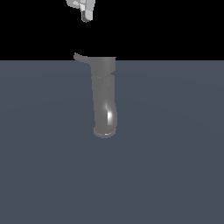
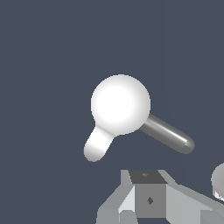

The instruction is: Turn on the faucet by rotating a designated handle.

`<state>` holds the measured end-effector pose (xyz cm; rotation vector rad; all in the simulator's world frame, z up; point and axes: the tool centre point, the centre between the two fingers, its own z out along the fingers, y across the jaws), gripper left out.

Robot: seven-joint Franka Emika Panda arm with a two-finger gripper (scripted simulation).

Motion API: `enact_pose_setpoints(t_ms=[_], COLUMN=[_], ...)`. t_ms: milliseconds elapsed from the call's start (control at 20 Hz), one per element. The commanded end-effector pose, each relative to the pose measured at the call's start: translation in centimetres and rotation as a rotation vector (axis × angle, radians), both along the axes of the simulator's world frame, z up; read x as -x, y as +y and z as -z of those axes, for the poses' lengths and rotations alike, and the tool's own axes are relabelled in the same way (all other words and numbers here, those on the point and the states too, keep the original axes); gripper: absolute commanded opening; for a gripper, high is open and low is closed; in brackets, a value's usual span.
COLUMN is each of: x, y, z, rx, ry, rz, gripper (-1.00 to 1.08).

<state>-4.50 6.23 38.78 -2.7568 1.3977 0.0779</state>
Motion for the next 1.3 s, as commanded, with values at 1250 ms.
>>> enact_pose_setpoints(t_ms=[1250], x=[-8.1], y=[4.1], z=[8.8], rx=[0.070], ry=[-0.004], rz=[0.505], gripper=[-1.00])
